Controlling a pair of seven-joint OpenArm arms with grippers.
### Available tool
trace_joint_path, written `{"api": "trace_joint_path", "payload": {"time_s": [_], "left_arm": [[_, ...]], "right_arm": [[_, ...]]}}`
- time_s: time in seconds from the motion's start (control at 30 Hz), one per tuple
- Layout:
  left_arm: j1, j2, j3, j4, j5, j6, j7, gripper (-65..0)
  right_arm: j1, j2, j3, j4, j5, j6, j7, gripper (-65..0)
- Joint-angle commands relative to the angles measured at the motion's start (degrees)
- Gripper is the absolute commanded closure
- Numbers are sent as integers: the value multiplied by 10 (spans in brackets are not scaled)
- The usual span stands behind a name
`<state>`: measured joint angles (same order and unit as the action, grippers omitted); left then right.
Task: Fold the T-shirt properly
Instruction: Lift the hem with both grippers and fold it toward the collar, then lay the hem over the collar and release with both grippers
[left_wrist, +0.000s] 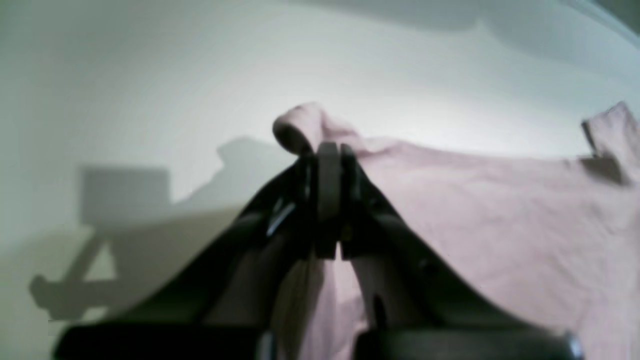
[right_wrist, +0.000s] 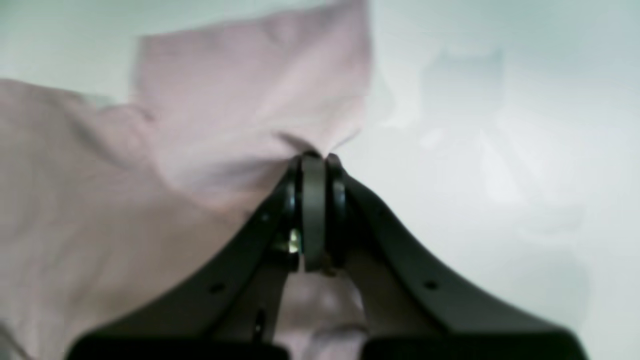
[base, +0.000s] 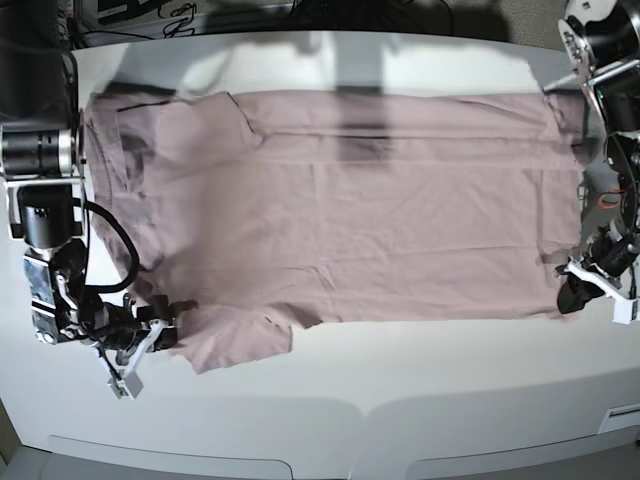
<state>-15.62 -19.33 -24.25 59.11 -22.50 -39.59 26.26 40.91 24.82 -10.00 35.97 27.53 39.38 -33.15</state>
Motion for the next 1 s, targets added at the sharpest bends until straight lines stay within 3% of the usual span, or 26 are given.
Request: {"api": "trace_joint_path", "payload": {"time_s": [0.0,0.13,0.3,0.47,0.63,0.97], "left_arm": [[0,-12,0,27,-9,-4,-10,0],[41,-16,0,89,-9,-4,-10,0],[87,-19,-2,121,-12,-4,-10,0],[129,-31,-2,123,-49,-4,-25,0],[175,-51,-2,137,-127,-4,-24,0],[250,-68,-2,188,-129,-4,-32,0]], "right_arm": [[7,14,2,33,21,3,0,0],[-69,38,2,180,49,-7,-22,0],[-187,79,12,357,65,-71,-29,0],[-290,80,108,452,78,-73,-38,0],[-377,72,214,520,106,-67,-60,0],[-512,72,299,629,115,-66,-74,0]]}}
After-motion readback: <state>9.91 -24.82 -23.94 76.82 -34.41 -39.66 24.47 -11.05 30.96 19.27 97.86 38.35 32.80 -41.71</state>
